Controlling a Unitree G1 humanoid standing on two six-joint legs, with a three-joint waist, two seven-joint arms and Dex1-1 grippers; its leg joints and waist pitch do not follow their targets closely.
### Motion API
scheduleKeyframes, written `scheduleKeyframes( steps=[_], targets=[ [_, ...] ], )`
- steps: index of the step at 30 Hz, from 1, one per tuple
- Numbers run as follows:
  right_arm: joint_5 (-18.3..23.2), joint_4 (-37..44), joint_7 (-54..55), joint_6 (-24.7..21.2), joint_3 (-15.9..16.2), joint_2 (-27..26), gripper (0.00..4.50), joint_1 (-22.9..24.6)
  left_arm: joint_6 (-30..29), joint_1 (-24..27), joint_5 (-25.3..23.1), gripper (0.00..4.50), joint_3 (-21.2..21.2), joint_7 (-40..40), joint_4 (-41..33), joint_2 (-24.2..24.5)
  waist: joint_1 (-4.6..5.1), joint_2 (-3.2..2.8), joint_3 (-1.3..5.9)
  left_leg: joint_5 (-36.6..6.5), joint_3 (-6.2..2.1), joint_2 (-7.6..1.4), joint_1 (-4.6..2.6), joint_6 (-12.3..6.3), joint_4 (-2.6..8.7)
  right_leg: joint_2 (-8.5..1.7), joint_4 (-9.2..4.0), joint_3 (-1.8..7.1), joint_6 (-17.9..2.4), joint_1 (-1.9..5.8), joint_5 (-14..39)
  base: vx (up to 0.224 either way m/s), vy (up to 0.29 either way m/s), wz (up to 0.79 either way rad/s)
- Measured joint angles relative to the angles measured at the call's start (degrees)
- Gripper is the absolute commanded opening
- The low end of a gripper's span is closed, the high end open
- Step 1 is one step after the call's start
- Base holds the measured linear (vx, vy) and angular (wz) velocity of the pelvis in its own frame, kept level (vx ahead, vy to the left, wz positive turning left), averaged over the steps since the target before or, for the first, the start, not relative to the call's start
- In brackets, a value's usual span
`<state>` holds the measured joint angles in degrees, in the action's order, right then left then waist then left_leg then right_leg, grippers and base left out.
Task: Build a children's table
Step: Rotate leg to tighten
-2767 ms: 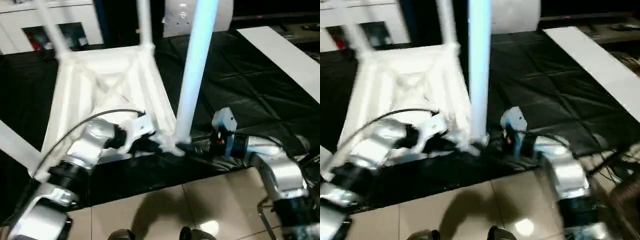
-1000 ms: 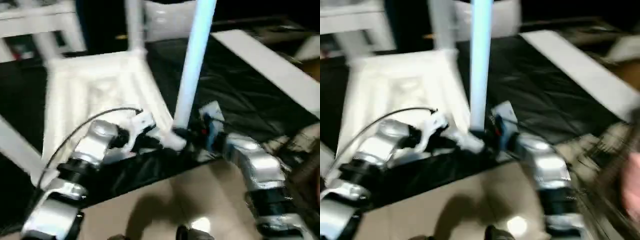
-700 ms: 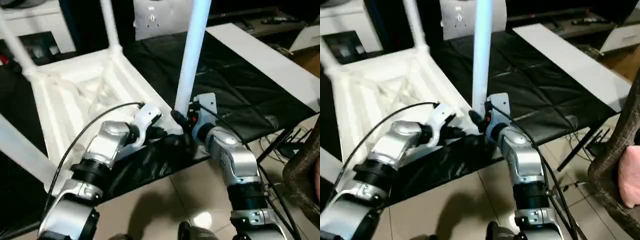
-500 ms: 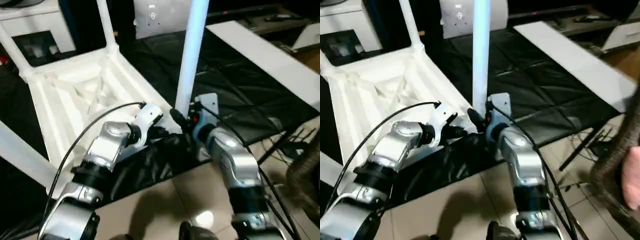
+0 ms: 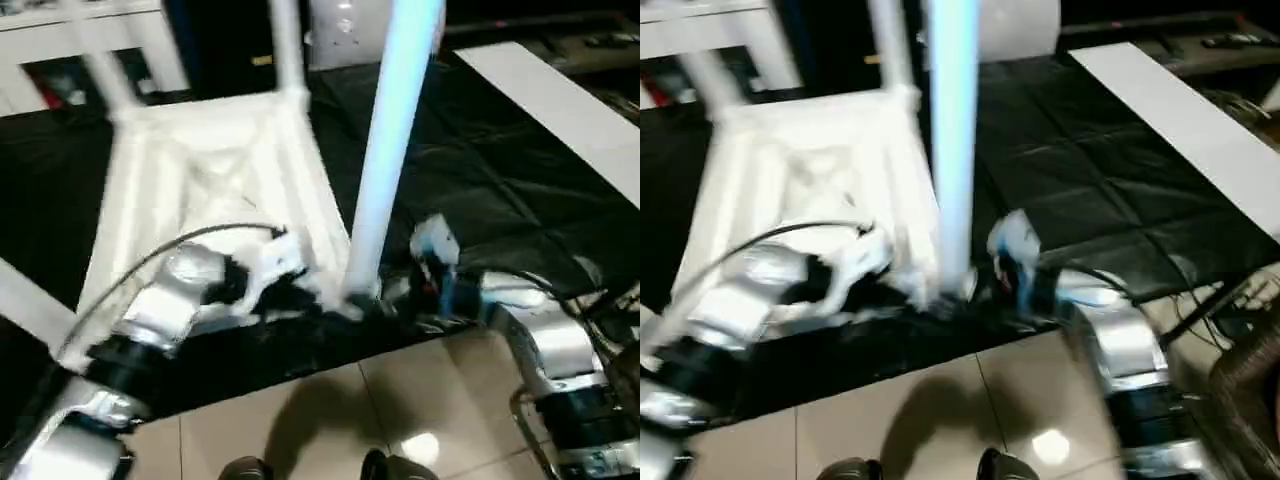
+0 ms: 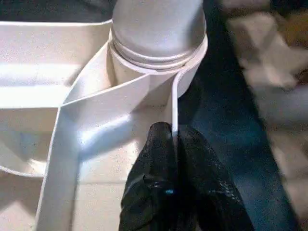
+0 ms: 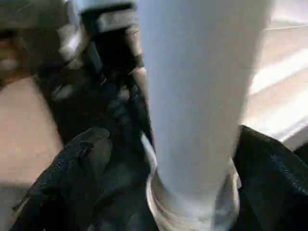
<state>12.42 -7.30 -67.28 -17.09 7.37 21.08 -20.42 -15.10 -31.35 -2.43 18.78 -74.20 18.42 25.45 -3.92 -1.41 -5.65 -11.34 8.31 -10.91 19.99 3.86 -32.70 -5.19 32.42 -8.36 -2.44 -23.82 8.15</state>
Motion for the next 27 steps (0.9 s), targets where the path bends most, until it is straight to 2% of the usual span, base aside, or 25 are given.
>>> scheduleKeyframes(
  steps=[4, 6, 10, 17, 25, 27],
  targets=[
    [0.8, -4.3, -7.0, 2.7, 1.5, 1.8, 4.19, -2.5, 2.8, -0.8, 0.0, 0.00, 1.8, -4.8, 0.6, 2.1, -0.59, 0.03, 0.01, 0.0, 0.08, 0.05, 0.04, 0.20, -0.25, -0.05, 0.00, 0.27, 0.0, 0.04, -0.1, 0.000, 0.000, 0.00],
    [1.2, -6.6, -10.6, 4.1, 2.2, 2.5, 3.90, -4.5, 4.2, -1.1, 0.0, 0.00, 2.5, -7.1, 1.2, 2.7, -0.96, 0.18, 0.09, 0.0, 0.15, 0.10, 0.03, 0.23, -0.35, -0.05, 0.10, 0.46, 0.0, 0.04, -0.1, 0.000, 0.000, 0.00],
    [1.4, -9.3, -14.4, 5.5, 3.4, 2.7, 3.71, -6.8, 5.9, -2.3, 0.1, 0.00, 4.1, -10.0, 2.2, 3.2, -1.55, 0.36, 0.11, 0.0, 0.18, 0.22, 0.02, 0.27, -0.55, -0.04, 0.57, 0.90, 0.0, -0.06, -0.1, 0.000, 0.000, 0.00],
    [1.7, -14.4, -19.8, 7.1, 5.3, 2.2, 3.06, -9.3, 8.1, -3.6, 0.1, 0.00, 5.4, -12.0, 4.1, 2.4, -1.78, 0.76, 0.10, 0.0, 0.32, 0.17, 0.07, 0.27, -0.82, -0.03, 0.67, 1.13, 0.1, -0.04, 0.0, 0.000, 0.000, 0.00],
    [2.1, -15.7, -22.7, 7.0, 6.9, 1.9, 2.53, -10.2, 9.1, -4.3, 0.1, 0.00, 6.1, -12.9, 5.1, 2.0, -2.06, 0.83, 0.09, 0.0, 0.47, 0.14, 0.09, 0.26, -0.91, -0.04, 0.67, 1.35, 0.1, -0.03, 0.0, 0.000, 0.000, 0.00],
    [2.2, -16.1, -23.2, 6.7, 7.3, 2.0, 2.23, -10.6, 9.2, -4.4, 0.1, 0.00, 6.1, -13.2, 5.1, 2.0, -2.11, 0.83, 0.09, 0.0, 0.47, 0.13, 0.11, 0.26, -0.90, -0.04, 0.68, 1.36, 0.1, -0.03, 0.0, 0.000, 0.000, 0.00]
  ],
)
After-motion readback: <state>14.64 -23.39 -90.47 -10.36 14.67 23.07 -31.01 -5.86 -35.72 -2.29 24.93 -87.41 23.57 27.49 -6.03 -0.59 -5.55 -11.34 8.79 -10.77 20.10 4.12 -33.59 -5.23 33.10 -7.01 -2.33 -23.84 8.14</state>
